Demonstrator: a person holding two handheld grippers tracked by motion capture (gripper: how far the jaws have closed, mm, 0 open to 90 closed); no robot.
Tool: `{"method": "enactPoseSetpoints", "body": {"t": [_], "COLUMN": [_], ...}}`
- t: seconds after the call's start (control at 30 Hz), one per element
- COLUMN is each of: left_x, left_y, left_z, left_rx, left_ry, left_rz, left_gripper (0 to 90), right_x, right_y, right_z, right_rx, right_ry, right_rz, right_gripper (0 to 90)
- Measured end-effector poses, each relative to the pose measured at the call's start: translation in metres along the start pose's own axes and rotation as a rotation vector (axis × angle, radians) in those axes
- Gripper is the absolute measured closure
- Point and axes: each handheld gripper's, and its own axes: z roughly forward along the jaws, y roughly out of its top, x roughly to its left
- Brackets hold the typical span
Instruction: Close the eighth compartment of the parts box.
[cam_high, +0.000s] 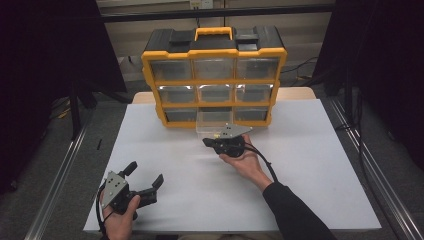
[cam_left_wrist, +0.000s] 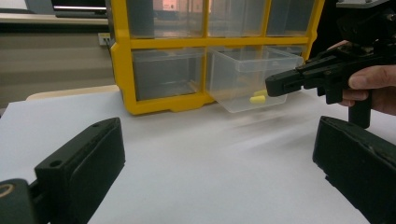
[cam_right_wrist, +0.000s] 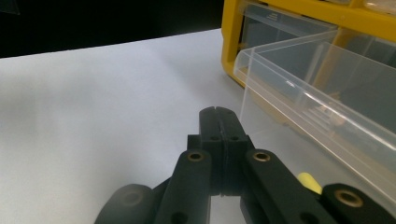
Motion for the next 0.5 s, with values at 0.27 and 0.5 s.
{"method": "enactPoseSetpoints", "body": {"t": [0.27, 0.5], "left_x": [0.0, 0.001], "left_y": [0.0, 0.0], "left_z": [0.0, 0.0], "left_rx": [0.005, 0.0], "left_ry": [-0.002, 0.001], "left_rz": [0.004, -0.001], "left_gripper": [2.5, 2.5], "right_x": [-0.004, -0.012], "right_y": [-0.001, -0.001], "right_z": [0.003, 0.004], "right_rx": [0.012, 0.021], "right_ry": [-0.028, -0.062], "right_rz": [0.003, 0.011], "right_gripper": [90.0, 90.0]}}
